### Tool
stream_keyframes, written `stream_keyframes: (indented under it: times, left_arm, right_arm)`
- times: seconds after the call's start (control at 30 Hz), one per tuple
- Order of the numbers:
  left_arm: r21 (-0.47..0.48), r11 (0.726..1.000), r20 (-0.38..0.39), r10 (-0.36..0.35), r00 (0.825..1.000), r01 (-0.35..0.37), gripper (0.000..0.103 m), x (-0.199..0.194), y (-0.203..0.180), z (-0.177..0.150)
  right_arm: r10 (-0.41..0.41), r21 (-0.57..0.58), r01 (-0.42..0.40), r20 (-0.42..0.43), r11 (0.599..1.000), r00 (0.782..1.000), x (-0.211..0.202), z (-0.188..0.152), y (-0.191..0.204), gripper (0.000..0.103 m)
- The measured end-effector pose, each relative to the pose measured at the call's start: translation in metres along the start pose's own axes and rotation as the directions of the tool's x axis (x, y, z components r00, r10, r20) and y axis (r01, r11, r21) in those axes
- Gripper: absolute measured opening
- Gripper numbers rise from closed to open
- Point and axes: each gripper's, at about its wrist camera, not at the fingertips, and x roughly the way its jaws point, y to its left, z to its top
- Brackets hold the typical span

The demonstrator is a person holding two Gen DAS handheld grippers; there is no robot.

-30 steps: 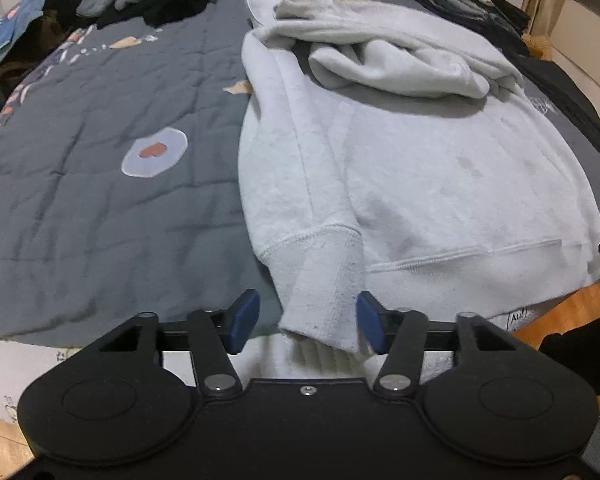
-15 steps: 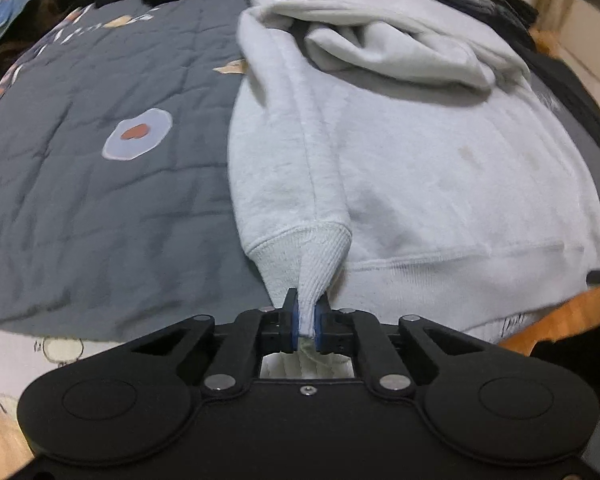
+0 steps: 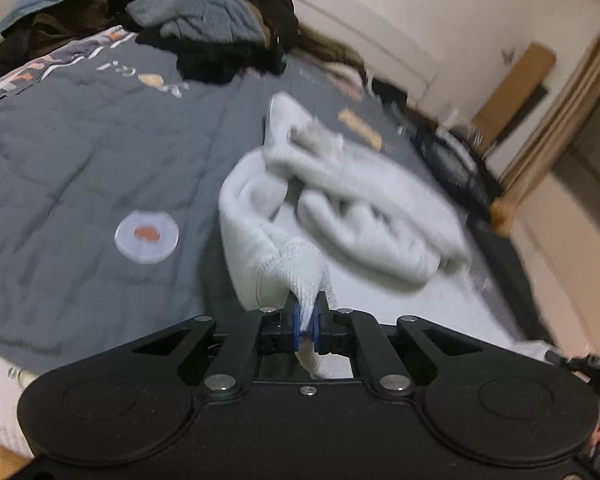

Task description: Fold clothes

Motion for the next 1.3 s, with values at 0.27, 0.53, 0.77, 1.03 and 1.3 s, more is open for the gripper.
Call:
stream_keyframes:
  times: [0.27, 0.53, 0.77, 1.03, 1.3]
  left_arm:
    - [-0.011, 0.999, 0.081, -0.046, 0.996, 0.047, 0.006, 0.025, -0.013, 0.067]
    - [0.048, 0.998, 0.116, -0.035, 0.993, 0.03, 0.006, 0.075, -0.034, 0.134]
    - [0.101, 0.995, 0.137, -0.009, 0.99, -0.005, 0.006, 0.121, -0.058, 0.19]
    - [0.151, 0.988, 0.136, 0.018, 0.991, -0.038, 0.006, 0.185, -0.078, 0.245]
    - [0.153, 0.986, 0.114, 0.053, 0.992, -0.07, 0.006, 0.267, -0.076, 0.277]
  right_arm:
    - [0.061, -0.013, -0.06, 0.055, 0.998, 0.997, 0.026, 0.072, 0.024, 0.009]
    - [0.06, -0.05, -0.056, 0.087, 0.997, 0.994, 0.077, 0.139, 0.045, 0.008]
    - [0.047, -0.061, -0.04, 0.113, 0.997, 0.992, 0.124, 0.202, 0.057, 0.008]
    - [0.007, -0.074, 0.004, 0.14, 0.997, 0.99, 0.184, 0.269, 0.062, 0.008]
    - [-0.062, -0.029, 0.067, 0.155, 0.997, 0.986, 0.24, 0.321, 0.032, 0.008]
